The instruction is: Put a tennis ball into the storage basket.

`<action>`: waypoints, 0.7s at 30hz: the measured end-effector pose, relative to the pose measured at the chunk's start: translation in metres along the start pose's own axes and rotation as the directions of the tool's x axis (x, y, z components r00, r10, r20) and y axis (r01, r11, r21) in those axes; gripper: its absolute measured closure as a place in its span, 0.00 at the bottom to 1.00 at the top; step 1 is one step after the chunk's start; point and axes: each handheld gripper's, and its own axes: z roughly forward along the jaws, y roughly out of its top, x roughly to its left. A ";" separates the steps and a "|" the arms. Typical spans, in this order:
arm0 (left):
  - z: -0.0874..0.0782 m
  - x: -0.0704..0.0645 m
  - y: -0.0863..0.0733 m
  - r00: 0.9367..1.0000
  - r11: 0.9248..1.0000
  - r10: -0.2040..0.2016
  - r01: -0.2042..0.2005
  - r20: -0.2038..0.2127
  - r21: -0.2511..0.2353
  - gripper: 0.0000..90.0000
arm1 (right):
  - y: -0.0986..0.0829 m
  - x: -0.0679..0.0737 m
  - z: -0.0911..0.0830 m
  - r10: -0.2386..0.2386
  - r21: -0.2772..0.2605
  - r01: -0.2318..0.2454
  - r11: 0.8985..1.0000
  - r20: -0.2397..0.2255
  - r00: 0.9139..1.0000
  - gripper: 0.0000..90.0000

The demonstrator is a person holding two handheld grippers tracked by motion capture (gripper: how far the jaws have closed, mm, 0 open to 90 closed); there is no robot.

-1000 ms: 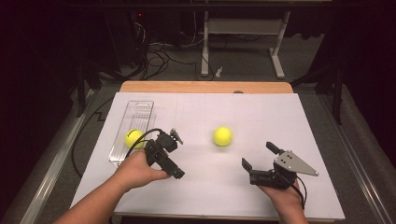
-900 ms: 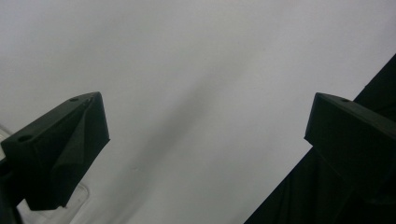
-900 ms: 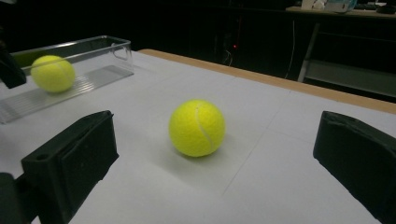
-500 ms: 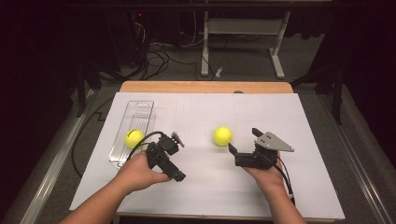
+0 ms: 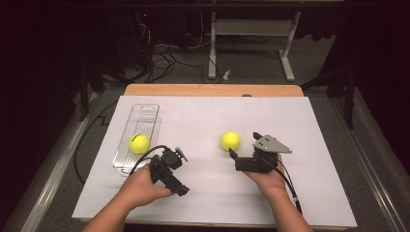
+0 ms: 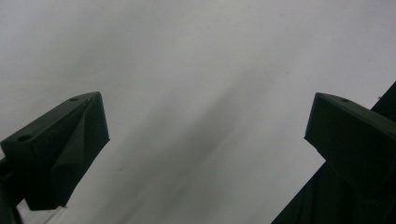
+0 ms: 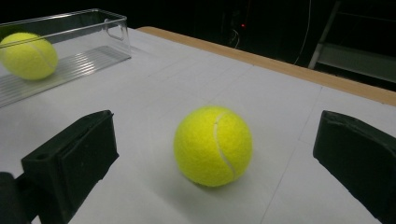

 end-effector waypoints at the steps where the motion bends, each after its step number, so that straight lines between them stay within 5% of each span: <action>1: 0.001 -0.001 -0.001 1.000 1.000 0.001 -0.001 0.000 -0.003 0.01 | 0.000 0.001 0.001 -0.002 0.004 0.002 1.000 0.001 1.000 0.00; 10: 0.004 -0.001 -0.006 1.000 1.000 0.013 -0.013 -0.018 -0.028 0.01 | -0.002 0.005 0.009 -0.018 0.037 0.018 0.999 0.004 1.000 0.00; 21: 0.004 0.004 -0.007 1.000 0.997 0.013 -0.013 0.008 -0.072 0.01 | -0.005 0.003 0.017 0.000 0.047 -0.001 0.999 0.013 1.000 0.00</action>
